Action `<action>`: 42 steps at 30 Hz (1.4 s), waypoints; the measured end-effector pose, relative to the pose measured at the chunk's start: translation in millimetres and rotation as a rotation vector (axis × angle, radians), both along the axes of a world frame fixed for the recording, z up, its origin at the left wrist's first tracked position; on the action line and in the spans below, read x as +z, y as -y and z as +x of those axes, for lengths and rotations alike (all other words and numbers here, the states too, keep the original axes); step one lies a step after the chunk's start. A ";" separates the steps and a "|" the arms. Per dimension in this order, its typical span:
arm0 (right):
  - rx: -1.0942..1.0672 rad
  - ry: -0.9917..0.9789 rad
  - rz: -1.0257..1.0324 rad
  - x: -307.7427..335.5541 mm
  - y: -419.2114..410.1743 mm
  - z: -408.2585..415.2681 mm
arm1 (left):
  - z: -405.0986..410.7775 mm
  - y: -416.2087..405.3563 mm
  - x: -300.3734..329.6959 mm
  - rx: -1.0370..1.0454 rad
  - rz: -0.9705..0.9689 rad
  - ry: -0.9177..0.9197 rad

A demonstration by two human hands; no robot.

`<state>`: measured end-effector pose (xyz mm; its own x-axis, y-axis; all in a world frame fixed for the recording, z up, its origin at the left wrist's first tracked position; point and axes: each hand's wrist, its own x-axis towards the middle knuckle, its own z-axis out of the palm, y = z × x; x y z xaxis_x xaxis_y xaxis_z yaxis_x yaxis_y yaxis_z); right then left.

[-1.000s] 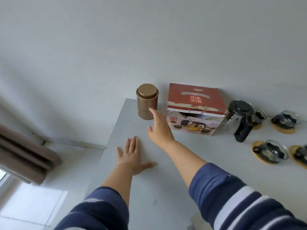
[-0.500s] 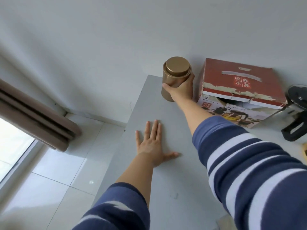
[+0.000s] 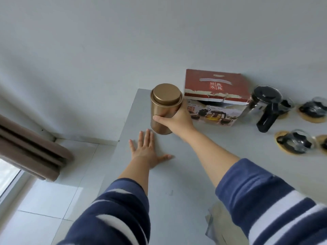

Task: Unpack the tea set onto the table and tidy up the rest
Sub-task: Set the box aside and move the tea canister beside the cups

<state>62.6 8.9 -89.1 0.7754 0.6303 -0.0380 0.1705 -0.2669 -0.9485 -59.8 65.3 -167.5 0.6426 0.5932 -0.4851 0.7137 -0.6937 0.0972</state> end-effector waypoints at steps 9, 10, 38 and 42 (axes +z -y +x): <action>-0.028 0.047 -0.023 43.8 143.6 41.1 | 30.0 70.8 26.6 -0.175 0.183 -0.112; -0.054 0.054 -0.033 49.3 163.5 51.4 | 42.5 85.5 29.4 -0.194 0.176 -0.096; -0.593 -0.015 -0.228 20.7 477.7 403.6 | 249.8 333.3 -3.9 -0.167 -0.090 -0.131; -0.594 -0.100 -0.216 -13.4 473.9 429.8 | 251.7 333.9 -0.7 -0.165 -0.096 -0.149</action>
